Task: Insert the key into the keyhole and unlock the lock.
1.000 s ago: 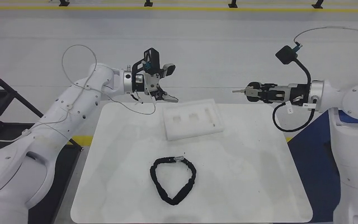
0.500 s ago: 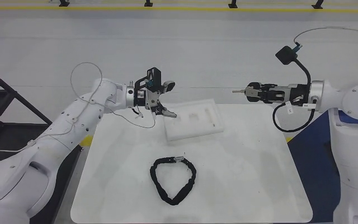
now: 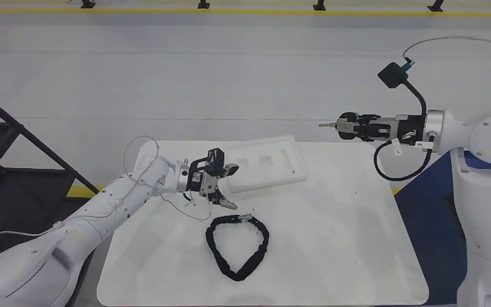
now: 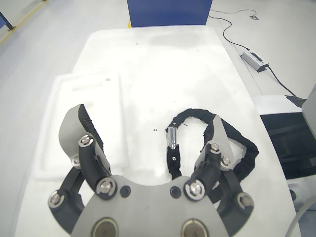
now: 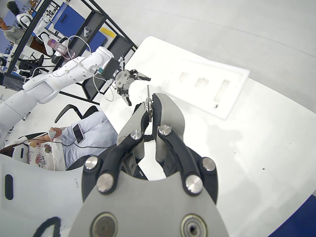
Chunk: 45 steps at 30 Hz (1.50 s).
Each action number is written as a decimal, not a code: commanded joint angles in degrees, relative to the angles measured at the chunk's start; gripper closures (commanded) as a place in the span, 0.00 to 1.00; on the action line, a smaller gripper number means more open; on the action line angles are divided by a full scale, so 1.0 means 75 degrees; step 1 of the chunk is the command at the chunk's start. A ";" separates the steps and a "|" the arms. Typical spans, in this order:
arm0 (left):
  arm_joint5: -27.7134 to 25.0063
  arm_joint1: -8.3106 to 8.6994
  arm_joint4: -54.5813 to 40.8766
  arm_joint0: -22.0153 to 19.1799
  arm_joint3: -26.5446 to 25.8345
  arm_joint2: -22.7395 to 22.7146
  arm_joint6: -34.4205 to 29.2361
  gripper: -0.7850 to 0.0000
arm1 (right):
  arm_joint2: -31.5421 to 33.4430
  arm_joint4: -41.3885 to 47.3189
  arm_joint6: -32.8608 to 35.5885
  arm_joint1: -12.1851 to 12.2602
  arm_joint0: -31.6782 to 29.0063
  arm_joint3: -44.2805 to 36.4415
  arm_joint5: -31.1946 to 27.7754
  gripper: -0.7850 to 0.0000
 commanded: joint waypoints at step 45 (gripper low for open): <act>0.0732 -0.0826 0.1944 0.0831 0.1048 0.0584 0.0769 0.00 | 0.0000 0.0000 0.0000 0.0000 0.0000 0.0000 0.0000 1.00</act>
